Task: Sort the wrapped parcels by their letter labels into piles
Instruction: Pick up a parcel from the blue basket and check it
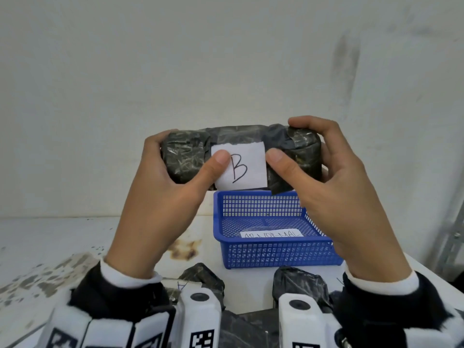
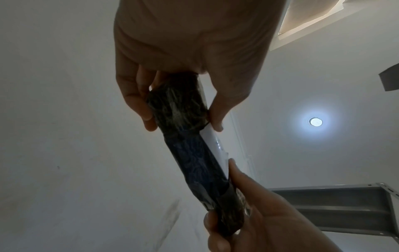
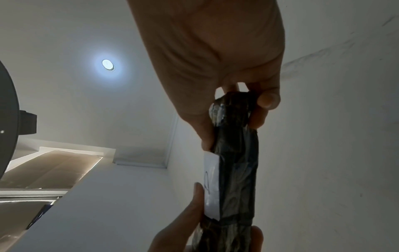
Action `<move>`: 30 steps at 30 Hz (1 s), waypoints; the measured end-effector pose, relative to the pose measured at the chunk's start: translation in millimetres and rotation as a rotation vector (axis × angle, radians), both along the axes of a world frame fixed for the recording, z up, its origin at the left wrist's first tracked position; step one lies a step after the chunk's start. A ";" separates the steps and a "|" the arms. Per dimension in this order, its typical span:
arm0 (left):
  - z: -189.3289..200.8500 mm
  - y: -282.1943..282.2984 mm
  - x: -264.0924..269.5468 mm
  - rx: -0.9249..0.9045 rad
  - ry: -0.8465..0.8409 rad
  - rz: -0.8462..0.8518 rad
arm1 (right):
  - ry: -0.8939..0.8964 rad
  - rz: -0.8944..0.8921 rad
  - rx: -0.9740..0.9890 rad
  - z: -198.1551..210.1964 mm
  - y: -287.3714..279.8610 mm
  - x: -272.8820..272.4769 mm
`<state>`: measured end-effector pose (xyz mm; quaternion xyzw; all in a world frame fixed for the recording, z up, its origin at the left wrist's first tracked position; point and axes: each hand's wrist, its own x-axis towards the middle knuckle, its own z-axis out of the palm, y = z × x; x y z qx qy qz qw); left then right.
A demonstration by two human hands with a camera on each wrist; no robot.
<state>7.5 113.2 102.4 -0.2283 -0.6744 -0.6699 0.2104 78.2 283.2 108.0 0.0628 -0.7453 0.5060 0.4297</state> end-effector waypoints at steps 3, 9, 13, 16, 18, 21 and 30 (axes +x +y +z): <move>-1.4 0.2 -1.9 -0.012 -0.007 0.029 | -0.010 0.033 -0.035 -0.8 1.2 -1.5; -1.9 -0.7 -5.2 -0.033 -0.011 0.049 | -0.064 0.081 -0.080 -0.6 9.4 -2.2; -3.7 1.5 -7.1 -0.109 -0.028 0.040 | -0.094 0.031 -0.075 -0.5 15.1 1.5; -9.1 6.3 -11.7 -0.223 -0.074 0.040 | -0.148 -0.044 -0.051 3.9 26.9 -4.2; -12.9 10.0 -19.6 -0.317 -0.149 0.038 | -0.186 -0.113 -0.023 7.2 41.4 -11.7; -16.6 16.4 -43.1 -0.498 -0.248 0.036 | -0.243 -0.213 0.024 8.0 69.9 -24.4; -45.0 41.2 -104.4 -1.009 -0.363 -0.062 | -0.622 -0.440 0.030 -36.5 168.7 -58.3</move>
